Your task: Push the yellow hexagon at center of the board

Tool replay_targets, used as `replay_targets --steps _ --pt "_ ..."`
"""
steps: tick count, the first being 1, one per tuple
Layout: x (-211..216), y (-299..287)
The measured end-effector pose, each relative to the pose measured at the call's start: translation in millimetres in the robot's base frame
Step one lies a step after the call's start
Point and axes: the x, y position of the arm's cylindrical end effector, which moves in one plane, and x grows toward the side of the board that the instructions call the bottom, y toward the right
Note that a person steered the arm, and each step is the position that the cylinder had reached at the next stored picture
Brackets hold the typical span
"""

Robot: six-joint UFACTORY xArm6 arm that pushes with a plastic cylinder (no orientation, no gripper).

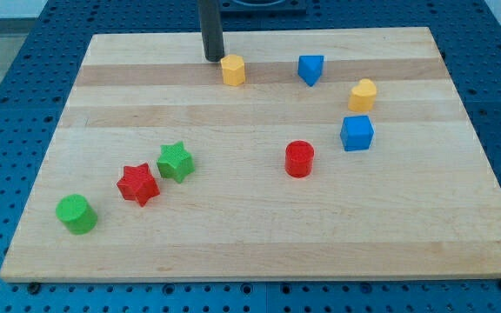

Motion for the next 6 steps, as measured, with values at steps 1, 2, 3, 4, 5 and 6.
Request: replay_targets --steps 1,2,3,4,5,6 --pt "13.0 3.9" --pt "21.4 29.0" --pt "21.8 55.2" --pt "28.5 64.0" --pt "40.7 64.2" --pt "40.9 64.2"
